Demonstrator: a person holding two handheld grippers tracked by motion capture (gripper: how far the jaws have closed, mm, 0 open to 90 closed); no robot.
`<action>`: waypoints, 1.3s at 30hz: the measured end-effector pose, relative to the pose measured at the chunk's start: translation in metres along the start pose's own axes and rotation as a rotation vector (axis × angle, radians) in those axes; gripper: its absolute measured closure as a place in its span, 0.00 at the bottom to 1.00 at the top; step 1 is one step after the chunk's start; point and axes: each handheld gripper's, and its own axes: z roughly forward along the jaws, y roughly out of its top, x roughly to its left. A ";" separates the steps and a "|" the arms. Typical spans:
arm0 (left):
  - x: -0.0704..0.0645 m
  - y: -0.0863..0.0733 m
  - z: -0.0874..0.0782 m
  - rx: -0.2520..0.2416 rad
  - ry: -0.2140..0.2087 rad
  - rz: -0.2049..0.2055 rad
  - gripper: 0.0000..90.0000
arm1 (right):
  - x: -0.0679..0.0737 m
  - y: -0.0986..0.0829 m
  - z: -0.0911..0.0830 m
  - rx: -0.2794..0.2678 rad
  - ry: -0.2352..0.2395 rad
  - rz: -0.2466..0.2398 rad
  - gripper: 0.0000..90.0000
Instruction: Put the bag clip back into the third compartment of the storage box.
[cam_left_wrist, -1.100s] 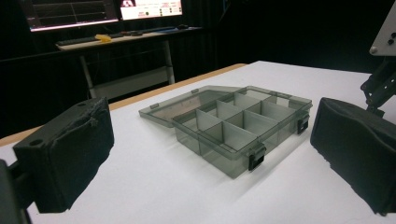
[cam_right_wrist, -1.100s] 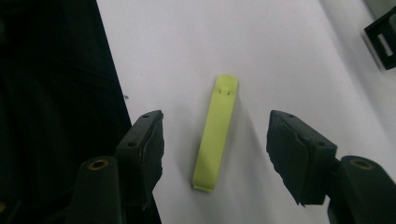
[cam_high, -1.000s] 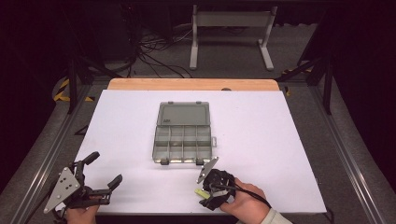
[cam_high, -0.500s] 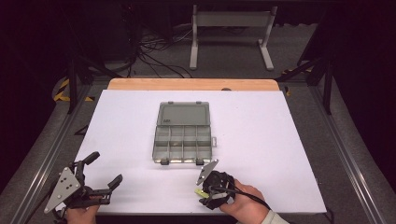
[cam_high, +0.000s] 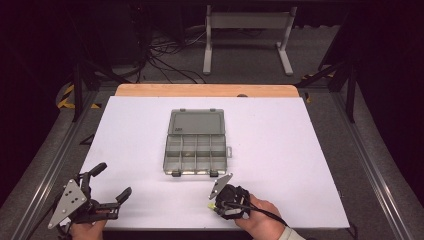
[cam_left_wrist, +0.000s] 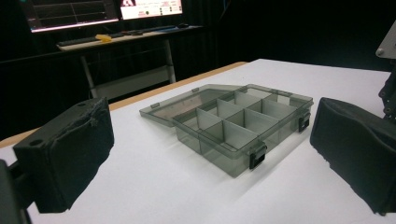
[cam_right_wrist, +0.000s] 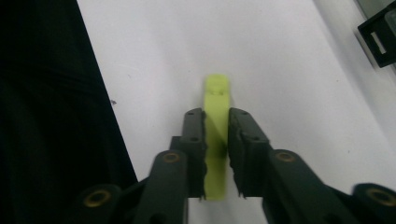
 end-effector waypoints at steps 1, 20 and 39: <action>0.000 0.000 0.000 0.000 0.001 0.000 0.00 | 0.001 0.000 0.000 -0.005 -0.013 0.002 0.87; 0.000 0.000 0.000 0.001 0.000 -0.002 0.00 | -0.001 0.008 -0.034 -0.114 -0.024 0.013 0.87; 0.000 0.000 0.000 0.001 0.000 -0.002 0.00 | -0.012 0.019 -0.068 -0.200 -0.068 0.006 0.87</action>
